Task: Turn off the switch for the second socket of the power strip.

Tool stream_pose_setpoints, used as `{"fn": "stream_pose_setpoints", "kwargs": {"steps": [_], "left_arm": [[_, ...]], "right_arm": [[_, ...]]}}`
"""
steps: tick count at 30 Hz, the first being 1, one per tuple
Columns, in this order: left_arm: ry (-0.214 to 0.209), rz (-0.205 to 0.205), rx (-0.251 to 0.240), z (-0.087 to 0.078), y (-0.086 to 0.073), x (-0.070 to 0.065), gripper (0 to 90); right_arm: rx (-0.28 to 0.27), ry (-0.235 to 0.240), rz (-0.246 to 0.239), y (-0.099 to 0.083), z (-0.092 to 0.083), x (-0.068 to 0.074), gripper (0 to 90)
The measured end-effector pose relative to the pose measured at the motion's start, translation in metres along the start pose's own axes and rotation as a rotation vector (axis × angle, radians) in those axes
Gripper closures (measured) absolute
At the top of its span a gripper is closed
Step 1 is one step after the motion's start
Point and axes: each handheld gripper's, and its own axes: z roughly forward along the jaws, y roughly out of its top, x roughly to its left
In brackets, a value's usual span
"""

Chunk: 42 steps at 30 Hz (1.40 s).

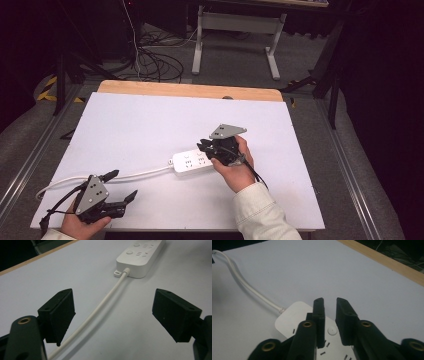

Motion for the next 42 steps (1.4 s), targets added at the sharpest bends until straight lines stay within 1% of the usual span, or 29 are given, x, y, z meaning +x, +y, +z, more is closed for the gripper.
{"fn": "stream_pose_setpoints", "kwargs": {"steps": [3,6,10,14,19,23,28,31,33,39,42], "left_arm": [[0.0,0.001,0.0,0.0,0.0,0.0,18.9],[-0.002,-0.003,-0.001,0.0,0.0,0.0,19.0],[0.001,0.0,0.0,0.0,0.0,-0.001,18.9],[-0.003,-0.005,-0.002,0.0,0.0,0.0,18.9],[-0.002,-0.006,-0.003,0.0,0.0,-0.001,19.0],[-0.002,-0.01,-0.004,0.0,0.0,-0.001,18.9],[0.0,-0.012,-0.005,0.0,0.0,0.0,18.9],[0.0,-0.011,-0.005,0.0,0.0,0.0,18.9],[0.0,-0.013,-0.005,0.0,0.0,-0.001,18.9],[0.001,-0.011,-0.005,0.0,0.0,-0.001,18.9],[0.002,-0.013,-0.006,-0.001,0.0,0.0,19.0]], "right_arm": [[-0.031,0.016,-0.003,0.001,-0.004,0.0,60.5],[-0.049,0.026,-0.004,0.001,-0.009,0.0,53.1],[-0.065,0.022,-0.007,0.0,-0.02,0.0,46.9],[-0.07,0.022,-0.011,-0.002,-0.034,-0.001,41.5],[-0.086,0.02,-0.006,-0.005,-0.054,-0.004,38.5],[-0.104,0.006,-0.001,-0.01,-0.069,-0.006,36.7],[-0.123,-0.009,0.003,-0.021,-0.085,-0.009,34.8],[-0.135,-0.013,0.015,-0.028,-0.094,-0.009,33.0],[-0.138,-0.022,0.008,-0.034,-0.099,-0.009,32.2],[-0.135,-0.039,0.023,-0.053,-0.107,-0.013,29.3],[-0.129,-0.026,0.026,-0.064,-0.109,-0.015,26.7]]}}
